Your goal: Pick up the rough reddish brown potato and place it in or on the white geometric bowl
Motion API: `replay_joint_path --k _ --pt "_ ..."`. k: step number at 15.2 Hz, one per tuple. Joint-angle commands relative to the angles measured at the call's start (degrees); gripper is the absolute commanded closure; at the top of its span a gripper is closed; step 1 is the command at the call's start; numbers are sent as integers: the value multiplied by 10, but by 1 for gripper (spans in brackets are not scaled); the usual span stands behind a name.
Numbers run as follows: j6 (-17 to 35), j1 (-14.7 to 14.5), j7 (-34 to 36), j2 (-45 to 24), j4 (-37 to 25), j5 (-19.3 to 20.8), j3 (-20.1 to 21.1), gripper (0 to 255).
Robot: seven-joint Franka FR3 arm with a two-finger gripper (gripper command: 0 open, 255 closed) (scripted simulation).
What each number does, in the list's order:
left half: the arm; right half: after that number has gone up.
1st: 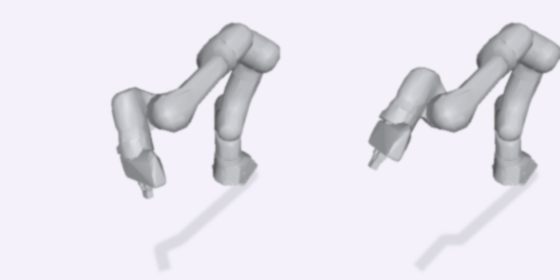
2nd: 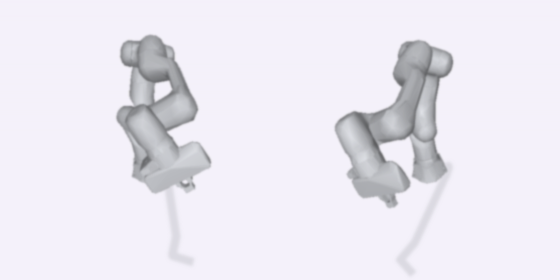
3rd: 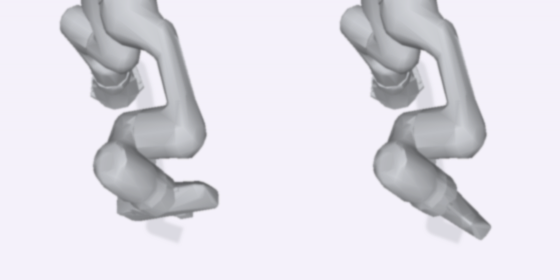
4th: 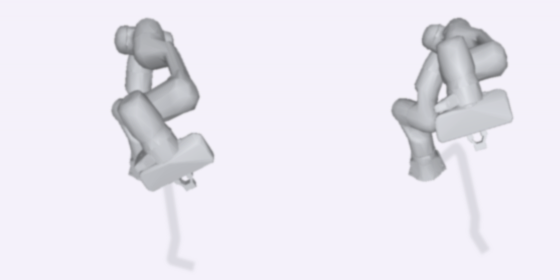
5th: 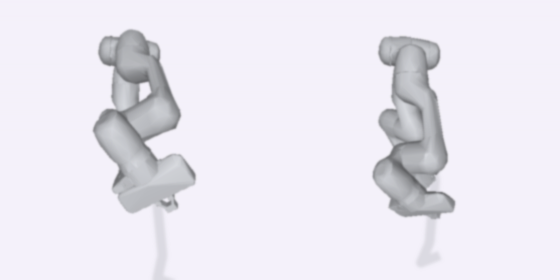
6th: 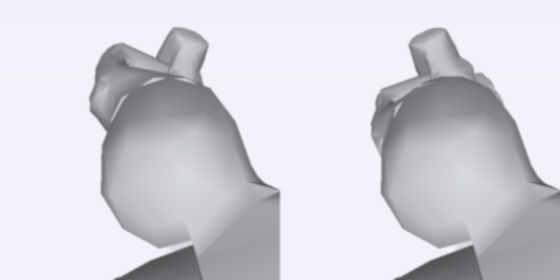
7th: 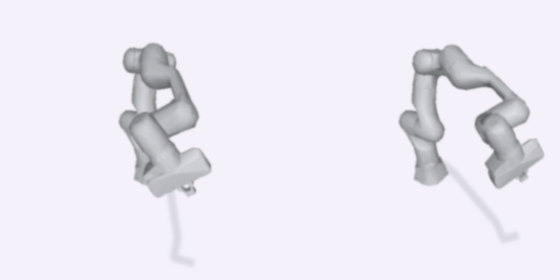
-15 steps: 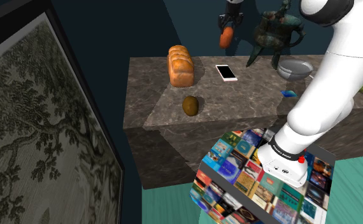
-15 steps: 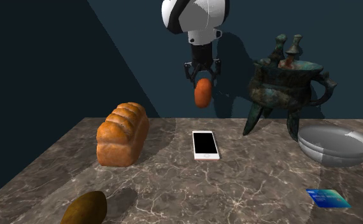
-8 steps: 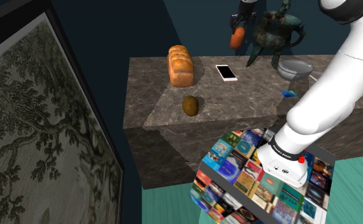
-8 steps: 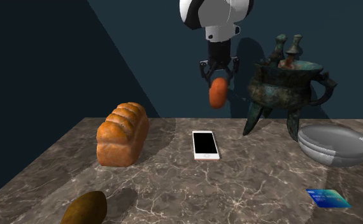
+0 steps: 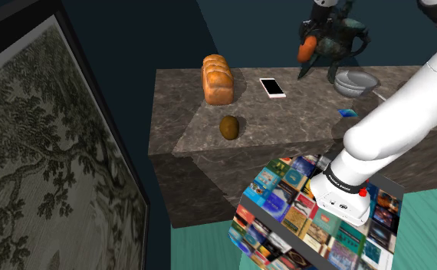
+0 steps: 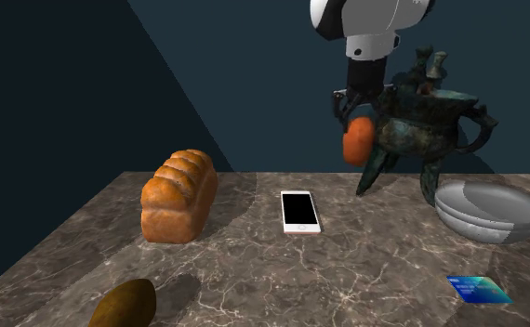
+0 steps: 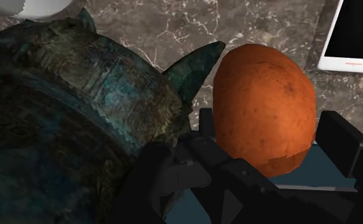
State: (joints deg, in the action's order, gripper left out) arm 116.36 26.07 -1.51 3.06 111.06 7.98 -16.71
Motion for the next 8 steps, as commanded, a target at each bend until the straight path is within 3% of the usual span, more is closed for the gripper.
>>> replay_joint_path --k 1,8 --pt "4 12 -22 22 24 5 -13 255" --pt "12 52 -101 78 77 20 -60 255"
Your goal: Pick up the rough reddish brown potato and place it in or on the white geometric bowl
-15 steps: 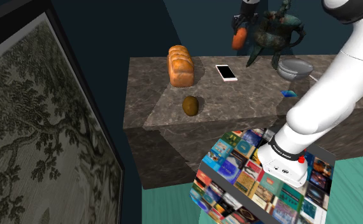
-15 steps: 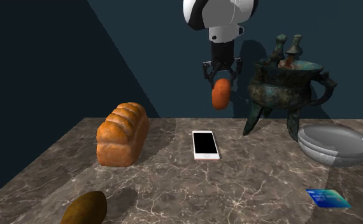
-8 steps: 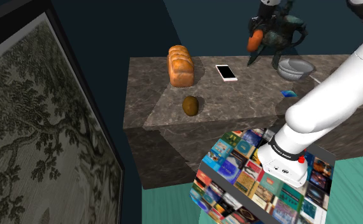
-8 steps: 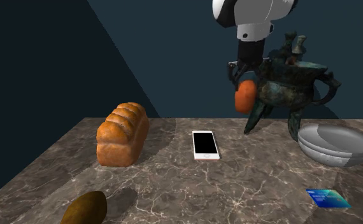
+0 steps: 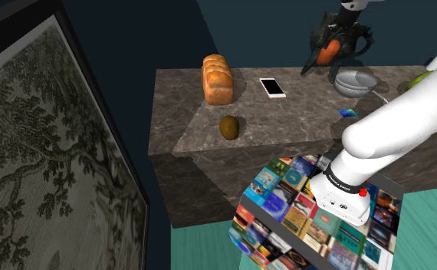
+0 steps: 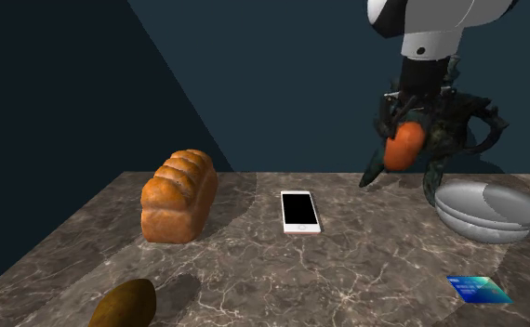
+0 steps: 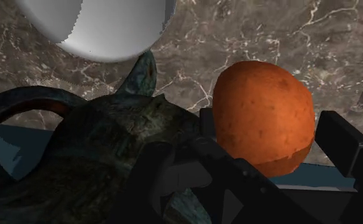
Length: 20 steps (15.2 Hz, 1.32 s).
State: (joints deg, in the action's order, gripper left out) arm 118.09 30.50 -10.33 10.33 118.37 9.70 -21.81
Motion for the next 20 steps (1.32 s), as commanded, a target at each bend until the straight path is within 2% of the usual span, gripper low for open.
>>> replay_joint_path --k 1,8,15,20 --pt "-4 13 -25 12 8 4 -17 255" --pt "-3 52 -116 40 24 13 -73 255" --pt "-4 83 -216 38 9 8 -139 255" --pt "35 84 -217 30 41 7 -145 255"
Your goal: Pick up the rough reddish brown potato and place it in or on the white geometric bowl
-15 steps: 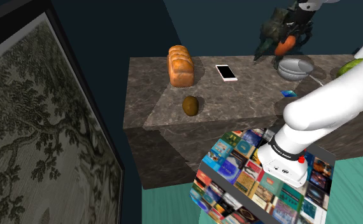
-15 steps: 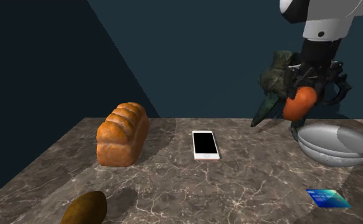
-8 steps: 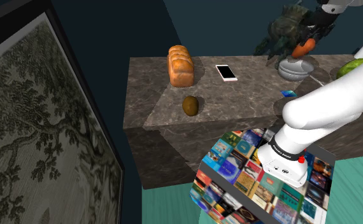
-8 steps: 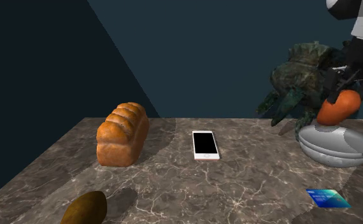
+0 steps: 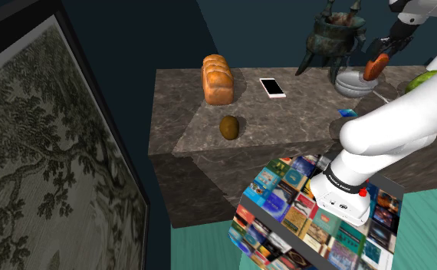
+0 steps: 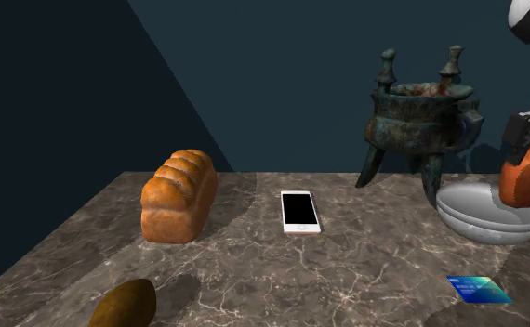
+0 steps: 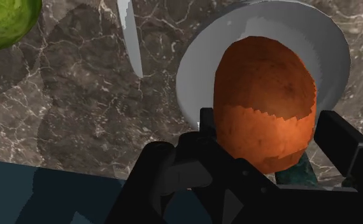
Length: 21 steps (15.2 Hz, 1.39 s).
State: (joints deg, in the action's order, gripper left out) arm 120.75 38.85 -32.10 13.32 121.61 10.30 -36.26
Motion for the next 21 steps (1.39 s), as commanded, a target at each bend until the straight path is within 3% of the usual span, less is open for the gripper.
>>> replay_joint_path --k 1,11,19,20,21 --pt "16 1 0 -1 15 1 -2 255" --pt "100 0 -9 -32 72 -12 -16 255" --pt "100 0 -9 -32 72 -12 -15 255" --pt "104 0 -6 -31 76 -11 -14 0" --pt "103 0 -4 -30 77 -9 -12 0"
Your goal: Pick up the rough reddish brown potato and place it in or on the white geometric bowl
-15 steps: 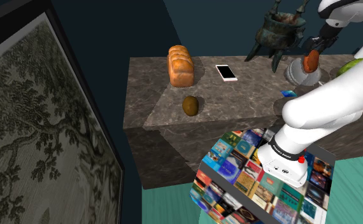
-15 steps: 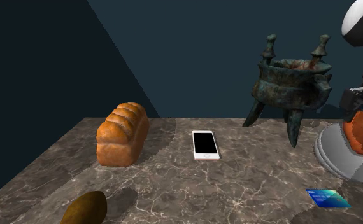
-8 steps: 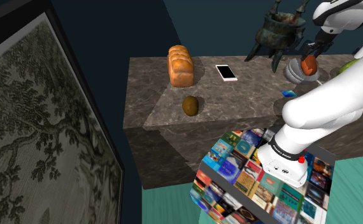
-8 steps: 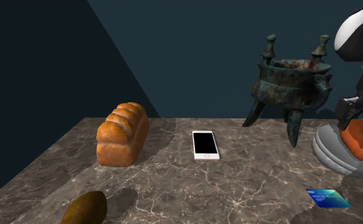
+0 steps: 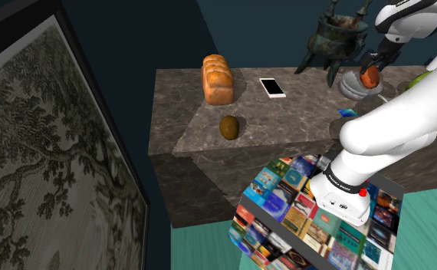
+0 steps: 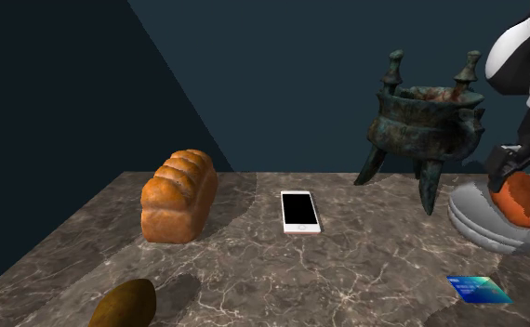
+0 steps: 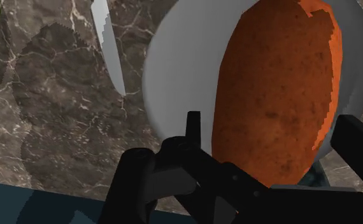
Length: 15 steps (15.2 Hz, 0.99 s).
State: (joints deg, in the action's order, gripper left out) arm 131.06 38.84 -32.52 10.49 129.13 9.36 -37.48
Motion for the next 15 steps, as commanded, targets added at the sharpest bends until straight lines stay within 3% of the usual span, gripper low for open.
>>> replay_joint_path --k 1,4,8,15 --pt "-1 0 2 0 3 1 0 0" --pt "-3 1 -5 -4 -3 -3 -3 0" --pt "-78 5 14 42 -38 21 16 0" --pt "-78 5 14 42 -38 21 16 0"
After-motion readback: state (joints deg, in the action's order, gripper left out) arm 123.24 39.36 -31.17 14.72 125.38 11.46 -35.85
